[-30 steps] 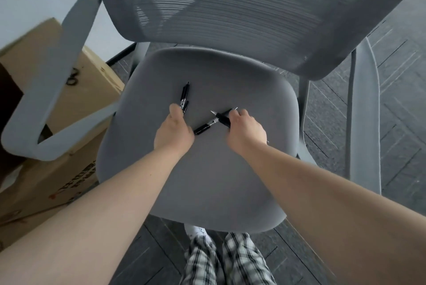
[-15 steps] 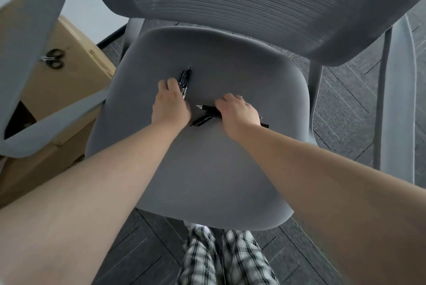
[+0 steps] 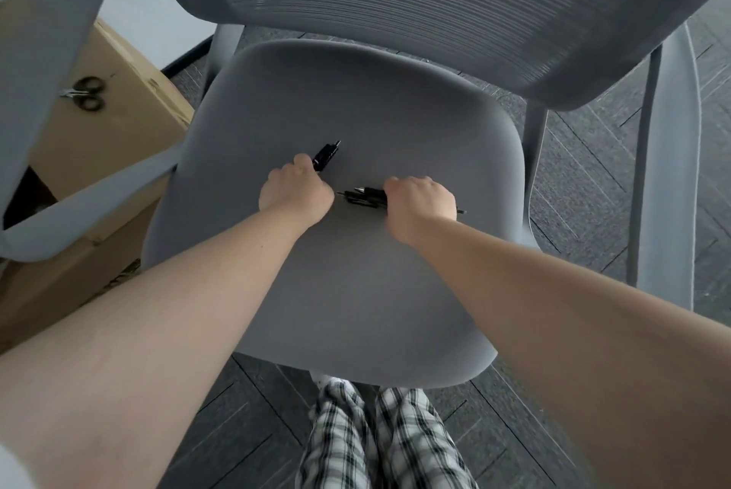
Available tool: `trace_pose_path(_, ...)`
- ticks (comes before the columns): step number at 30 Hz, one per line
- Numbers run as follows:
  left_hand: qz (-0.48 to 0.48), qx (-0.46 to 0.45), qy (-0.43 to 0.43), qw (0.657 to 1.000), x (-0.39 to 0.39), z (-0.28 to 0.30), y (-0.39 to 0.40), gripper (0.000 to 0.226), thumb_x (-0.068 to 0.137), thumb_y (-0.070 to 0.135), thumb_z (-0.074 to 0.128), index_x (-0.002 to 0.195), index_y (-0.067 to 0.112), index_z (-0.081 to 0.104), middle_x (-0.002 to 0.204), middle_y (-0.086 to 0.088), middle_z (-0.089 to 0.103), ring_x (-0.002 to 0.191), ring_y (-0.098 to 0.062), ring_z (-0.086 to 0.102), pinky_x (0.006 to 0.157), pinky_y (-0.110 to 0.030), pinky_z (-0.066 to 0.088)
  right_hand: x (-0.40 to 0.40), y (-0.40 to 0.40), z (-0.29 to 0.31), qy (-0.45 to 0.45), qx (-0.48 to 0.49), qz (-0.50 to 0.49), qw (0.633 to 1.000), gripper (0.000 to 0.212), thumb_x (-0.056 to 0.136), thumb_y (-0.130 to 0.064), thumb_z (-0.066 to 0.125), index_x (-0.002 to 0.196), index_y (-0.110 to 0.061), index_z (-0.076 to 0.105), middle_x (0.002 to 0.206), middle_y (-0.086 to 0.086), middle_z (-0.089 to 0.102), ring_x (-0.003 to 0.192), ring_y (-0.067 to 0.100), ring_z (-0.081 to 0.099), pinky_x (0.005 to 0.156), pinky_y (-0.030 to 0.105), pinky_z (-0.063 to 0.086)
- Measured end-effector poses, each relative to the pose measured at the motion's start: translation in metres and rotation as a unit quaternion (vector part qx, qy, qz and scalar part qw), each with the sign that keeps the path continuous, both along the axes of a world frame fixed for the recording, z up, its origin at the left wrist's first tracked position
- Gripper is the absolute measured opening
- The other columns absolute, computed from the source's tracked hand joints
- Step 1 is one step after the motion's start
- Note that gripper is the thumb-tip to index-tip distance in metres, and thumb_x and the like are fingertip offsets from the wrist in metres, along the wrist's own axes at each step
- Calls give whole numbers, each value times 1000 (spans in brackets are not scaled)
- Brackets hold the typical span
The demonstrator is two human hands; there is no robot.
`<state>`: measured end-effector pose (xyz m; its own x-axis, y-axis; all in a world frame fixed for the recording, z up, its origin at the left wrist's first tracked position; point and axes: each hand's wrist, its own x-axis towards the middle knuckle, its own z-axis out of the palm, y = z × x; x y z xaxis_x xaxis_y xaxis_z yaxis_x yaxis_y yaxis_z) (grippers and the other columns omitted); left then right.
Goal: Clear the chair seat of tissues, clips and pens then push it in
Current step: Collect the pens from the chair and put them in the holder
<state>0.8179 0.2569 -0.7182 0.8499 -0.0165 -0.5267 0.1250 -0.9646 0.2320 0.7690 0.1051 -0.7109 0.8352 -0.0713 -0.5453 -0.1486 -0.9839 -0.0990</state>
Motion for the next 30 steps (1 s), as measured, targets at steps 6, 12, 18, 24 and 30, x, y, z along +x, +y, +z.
trace_pose_path(6,16,-34,11,999,-8,23,21,5,87,9,37,90,13,36,69,-2,42,64,-26,44,52,-29,29,-6,-9,16,-5,-11,-6,1000,19,91,-13,50,109,-17,55,96,6,63,99,28,50,68,32,34)
trace_pose_path(12,51,-71,10,996,-29,49,31,11,87,4,38,93,12,34,70,-3,40,63,-26,44,50,-30,27,-3,2,47,-26,24,3,999,7,93,-14,49,96,-17,53,78,0,52,87,30,56,73,33,37)
trace_pose_path(18,149,-66,-80,983,-51,79,48,19,97,30,43,95,11,46,79,-6,53,75,-32,54,64,-34,39,-5,16,80,-28,51,5,998,12,91,-11,48,85,-20,44,66,-2,43,71,28,50,52,28,32)
trace_pose_path(24,194,-112,-121,967,-80,113,75,29,98,36,40,82,13,42,61,-3,44,62,-33,51,52,-35,33,-14,37,118,-35,80,52,995,10,92,-16,47,84,-20,44,78,1,50,75,29,51,60,30,36)
trace_pose_path(30,215,-153,-118,957,-117,157,100,21,101,31,37,99,14,47,77,-6,54,64,-24,49,55,-35,33,-25,77,152,-39,90,85,992,11,90,-13,44,91,-21,52,84,2,56,75,29,53,60,30,38)
